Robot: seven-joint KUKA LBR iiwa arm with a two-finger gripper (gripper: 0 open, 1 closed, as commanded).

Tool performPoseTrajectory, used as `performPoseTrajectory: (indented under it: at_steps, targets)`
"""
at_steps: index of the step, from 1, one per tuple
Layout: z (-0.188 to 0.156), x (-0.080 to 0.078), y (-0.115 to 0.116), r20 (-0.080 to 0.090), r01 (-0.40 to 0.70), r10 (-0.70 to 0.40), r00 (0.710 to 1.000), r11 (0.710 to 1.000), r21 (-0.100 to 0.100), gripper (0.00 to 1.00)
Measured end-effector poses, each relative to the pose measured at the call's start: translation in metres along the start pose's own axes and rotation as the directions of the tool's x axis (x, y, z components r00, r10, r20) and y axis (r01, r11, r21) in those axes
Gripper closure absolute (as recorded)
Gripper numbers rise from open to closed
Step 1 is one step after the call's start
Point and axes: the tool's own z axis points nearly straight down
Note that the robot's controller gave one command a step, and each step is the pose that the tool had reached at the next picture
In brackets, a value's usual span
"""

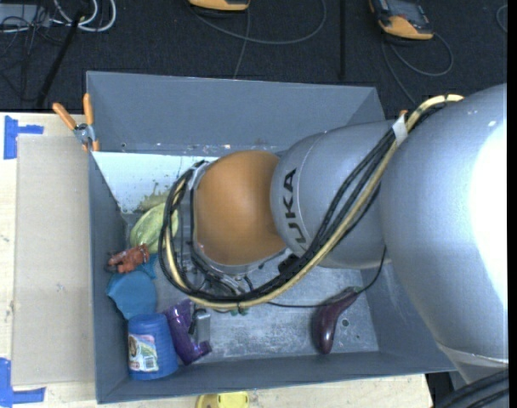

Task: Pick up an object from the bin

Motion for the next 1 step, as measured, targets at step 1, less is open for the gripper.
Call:
performPoseTrajectory:
  at_steps: [1]
  targets:
    - [0.0068,-0.0112,-0.0059,0.010,0.022,-0.022,1.000,1.000,-0.004,1.00]
